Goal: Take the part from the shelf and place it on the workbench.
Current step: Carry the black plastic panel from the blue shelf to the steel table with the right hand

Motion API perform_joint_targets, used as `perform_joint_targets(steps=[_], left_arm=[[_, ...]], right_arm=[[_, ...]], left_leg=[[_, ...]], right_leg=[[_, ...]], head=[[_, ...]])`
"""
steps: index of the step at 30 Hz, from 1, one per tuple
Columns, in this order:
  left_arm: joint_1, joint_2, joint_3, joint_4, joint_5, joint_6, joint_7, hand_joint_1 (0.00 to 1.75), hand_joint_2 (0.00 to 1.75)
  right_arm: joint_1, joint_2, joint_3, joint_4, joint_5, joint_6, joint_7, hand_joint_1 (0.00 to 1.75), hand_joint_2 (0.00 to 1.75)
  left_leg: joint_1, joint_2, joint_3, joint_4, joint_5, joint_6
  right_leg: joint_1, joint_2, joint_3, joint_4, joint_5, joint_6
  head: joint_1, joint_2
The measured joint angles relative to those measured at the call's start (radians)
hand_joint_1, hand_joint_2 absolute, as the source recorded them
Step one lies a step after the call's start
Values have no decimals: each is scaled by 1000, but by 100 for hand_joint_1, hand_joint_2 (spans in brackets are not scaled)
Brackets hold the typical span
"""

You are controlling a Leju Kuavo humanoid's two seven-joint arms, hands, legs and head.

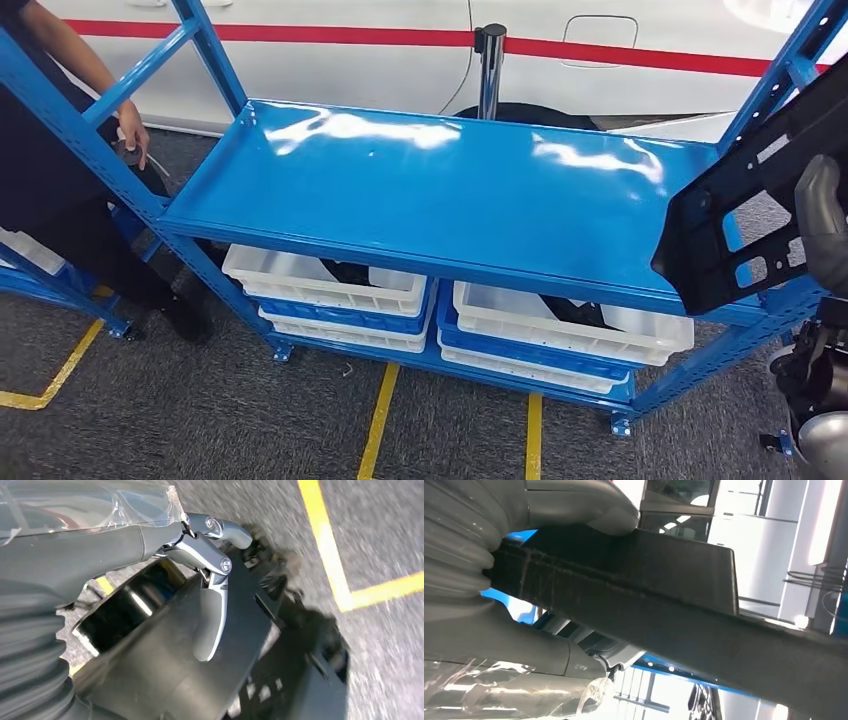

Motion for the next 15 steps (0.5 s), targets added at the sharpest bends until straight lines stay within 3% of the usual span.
perform_joint_targets(steps=[1,2,3,5,7,8,9,11,12,13,15], left_arm=[[0,1,0,0,0,1,1,0,175],[-1,2,0,0,0,2,1,0,175],[-1,3,-1,0,0,2,2,0,175],[-2,4,-2,0,0,1,5,0,175],[-4,4,-4,0,0,0,8,0,175],[-5,4,-4,0,0,0,9,0,175],[-5,5,-5,-1,0,0,9,0,175],[-5,7,-7,-1,-1,-1,10,0,175],[-5,8,-9,-1,-1,-1,10,0,175],[-6,9,-11,-1,-2,-1,11,0,175],[-5,11,-15,-1,-3,-1,11,0,175]], right_arm=[[2,4,2,0,5,0,0,175,175],[3,7,4,1,10,0,1,175,175],[3,12,6,1,13,0,2,175,175],[4,19,12,1,18,0,4,175,175],[3,23,15,1,22,0,6,175,175],[3,24,15,1,24,0,7,175,175],[2,26,16,1,25,0,8,175,175],[2,32,18,2,29,0,11,175,175],[2,34,20,2,31,-1,12,175,175],[3,36,22,2,34,-1,14,175,175],[3,37,25,2,38,-2,17,175,175]], left_leg=[[17,0,-19,66,-35,-15],[32,0,-24,105,-48,-28],[44,0,-13,110,-39,-39],[60,0,58,17,26,-55],[65,0,165,-155,64,-58],[63,-1,200,-216,67,-55],[60,-2,216,-252,65,-49],[52,-4,201,-257,84,-29],[49,-3,189,-258,100,-15],[47,-2,176,-260,117,1],[40,1,145,-259,149,26]], right_leg=[[-5,-1,-10,0,8,3],[-10,-2,-20,0,17,8],[-16,-3,-31,0,26,13],[-29,-4,-53,-1,47,25],[-39,-4,-66,-7,71,39],[-43,-5,-66,-17,84,48],[-46,-5,-63,-28,99,57],[-50,-5,-58,-55,127,75],[-49,-3,-63,-56,117,77],[-45,-1,-74,-33,82,75],[-32,1,-113,92,-43,60]], head=[[0,0],[0,0],[0,0],[0,0],[0,0],[0,0],[0,0],[-2,0],[-2,0],[-2,0],[-2,0]])
